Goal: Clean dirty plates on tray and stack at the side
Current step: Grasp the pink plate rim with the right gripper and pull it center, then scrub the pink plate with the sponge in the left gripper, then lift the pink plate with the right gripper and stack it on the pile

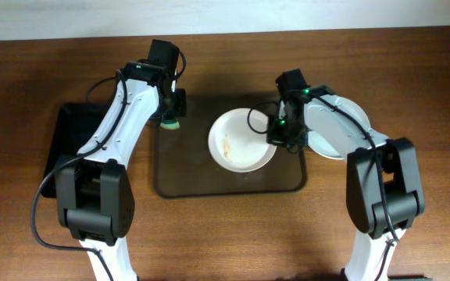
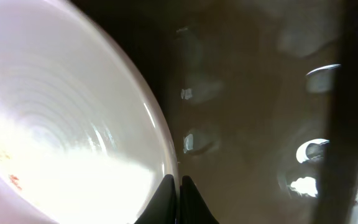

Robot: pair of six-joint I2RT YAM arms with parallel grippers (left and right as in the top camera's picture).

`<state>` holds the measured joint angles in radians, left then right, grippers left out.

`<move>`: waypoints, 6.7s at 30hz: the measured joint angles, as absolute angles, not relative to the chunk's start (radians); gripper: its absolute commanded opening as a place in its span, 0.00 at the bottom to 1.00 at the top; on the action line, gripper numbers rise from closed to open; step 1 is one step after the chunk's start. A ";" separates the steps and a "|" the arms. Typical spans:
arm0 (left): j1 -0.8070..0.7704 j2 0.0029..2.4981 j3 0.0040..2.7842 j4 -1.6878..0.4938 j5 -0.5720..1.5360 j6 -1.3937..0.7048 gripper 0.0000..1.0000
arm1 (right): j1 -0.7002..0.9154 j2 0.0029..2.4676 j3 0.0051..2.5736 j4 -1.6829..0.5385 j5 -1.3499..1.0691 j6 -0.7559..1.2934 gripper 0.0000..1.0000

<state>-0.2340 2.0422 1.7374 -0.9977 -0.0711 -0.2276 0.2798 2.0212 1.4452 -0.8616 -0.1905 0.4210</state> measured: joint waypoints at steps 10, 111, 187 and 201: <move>-0.234 2.052 1.737 -0.990 0.068 -0.228 0.01 | 0.413 2.013 1.443 -0.755 -0.239 0.552 0.24; -0.347 2.124 1.505 -0.731 0.059 -0.013 0.00 | 0.452 2.114 1.442 -0.590 -0.286 0.773 0.04; -0.167 2.131 1.991 -1.241 -0.192 -0.289 0.00 | 0.170 1.610 1.389 -1.000 0.563 0.660 0.04; -0.160 2.130 1.991 -1.269 -0.223 -0.288 0.01 | -0.159 1.902 1.387 -0.900 0.180 0.468 0.65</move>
